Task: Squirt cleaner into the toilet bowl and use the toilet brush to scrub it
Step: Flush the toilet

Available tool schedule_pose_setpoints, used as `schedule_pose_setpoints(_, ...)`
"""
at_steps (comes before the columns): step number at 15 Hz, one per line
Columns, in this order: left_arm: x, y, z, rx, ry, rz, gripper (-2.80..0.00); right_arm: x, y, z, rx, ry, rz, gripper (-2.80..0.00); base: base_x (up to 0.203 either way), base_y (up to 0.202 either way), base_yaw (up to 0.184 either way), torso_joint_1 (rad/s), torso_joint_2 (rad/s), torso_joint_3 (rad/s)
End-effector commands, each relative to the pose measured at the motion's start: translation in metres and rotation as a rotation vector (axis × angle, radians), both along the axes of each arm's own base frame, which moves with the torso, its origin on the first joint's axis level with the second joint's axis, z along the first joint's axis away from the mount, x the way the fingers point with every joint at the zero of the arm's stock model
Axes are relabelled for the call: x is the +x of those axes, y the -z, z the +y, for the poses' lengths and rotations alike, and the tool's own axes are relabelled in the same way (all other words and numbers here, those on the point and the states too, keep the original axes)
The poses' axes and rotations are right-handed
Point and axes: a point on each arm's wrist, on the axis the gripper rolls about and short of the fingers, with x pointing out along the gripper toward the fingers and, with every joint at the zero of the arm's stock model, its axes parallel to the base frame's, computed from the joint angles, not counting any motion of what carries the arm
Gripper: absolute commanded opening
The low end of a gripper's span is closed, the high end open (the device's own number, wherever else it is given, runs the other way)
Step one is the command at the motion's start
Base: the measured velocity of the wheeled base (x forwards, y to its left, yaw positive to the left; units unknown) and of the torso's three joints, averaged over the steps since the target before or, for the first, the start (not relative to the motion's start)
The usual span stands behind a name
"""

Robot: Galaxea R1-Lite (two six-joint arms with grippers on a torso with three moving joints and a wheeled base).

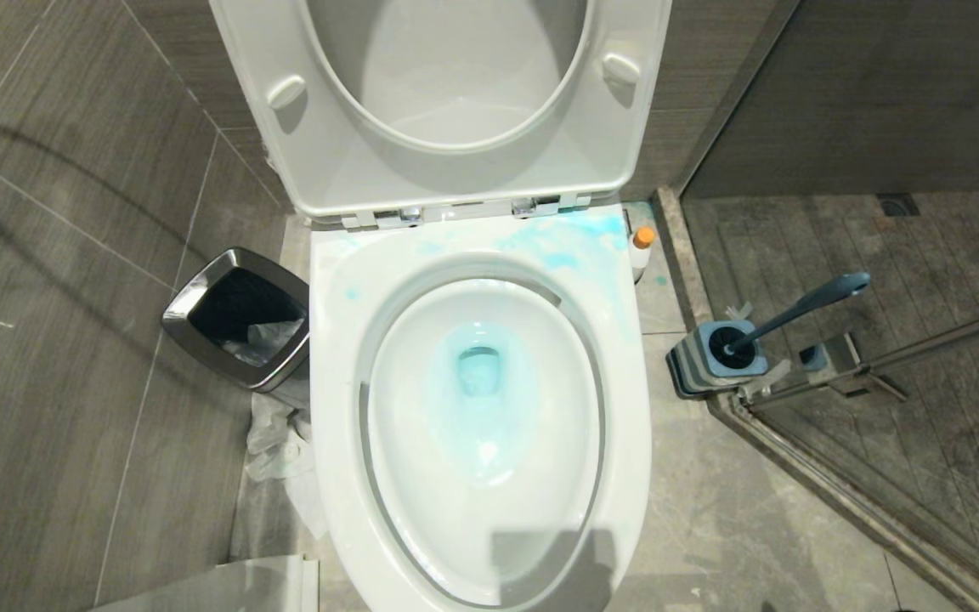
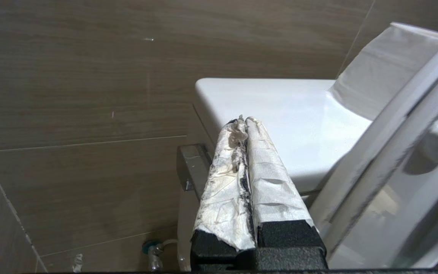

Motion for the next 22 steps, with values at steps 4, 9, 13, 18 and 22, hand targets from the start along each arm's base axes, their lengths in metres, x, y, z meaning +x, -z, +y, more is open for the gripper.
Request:
schedule_pose_setpoints(4, 0.037, 0.014, -0.018, -0.017, -0.012, 0.007, -2.80, 0.000, 0.000, 0.000, 0.000, -0.001, 0.001, -2.80, 0.000, 0.000, 0.000, 0.000, 0.00, 0.000)
schedule_pose_setpoints(9, 0.053, 0.022, -0.020, -0.004, -0.058, -0.013, -2.80, 0.000, 0.000, 0.000, 0.000, -0.001, 0.001, -2.80, 0.000, 0.000, 0.000, 0.000, 0.00, 0.000)
schedule_pose_setpoints(13, 0.062, 0.021, -0.017, -0.052, -0.120, -0.029, -2.80, 0.000, 0.000, 0.000, 0.000, -0.001, 0.001, -2.80, 0.000, 0.000, 0.000, 0.000, 0.00, 0.000)
schedule_pose_setpoints(18, 0.070, 0.025, -0.020, -0.069, -0.130, -0.021, -2.80, 0.000, 0.000, 0.000, 0.000, -0.001, 0.002, -2.80, 0.000, 0.000, 0.000, 0.000, 0.00, 0.000)
schedule_pose_setpoints(22, 0.077, 0.030, -0.032, -0.069, -0.090, -0.005, -2.80, 0.000, 0.000, 0.000, 0.000, -0.001, 0.000, -2.80, 0.000, 0.000, 0.000, 0.000, 0.00, 0.000)
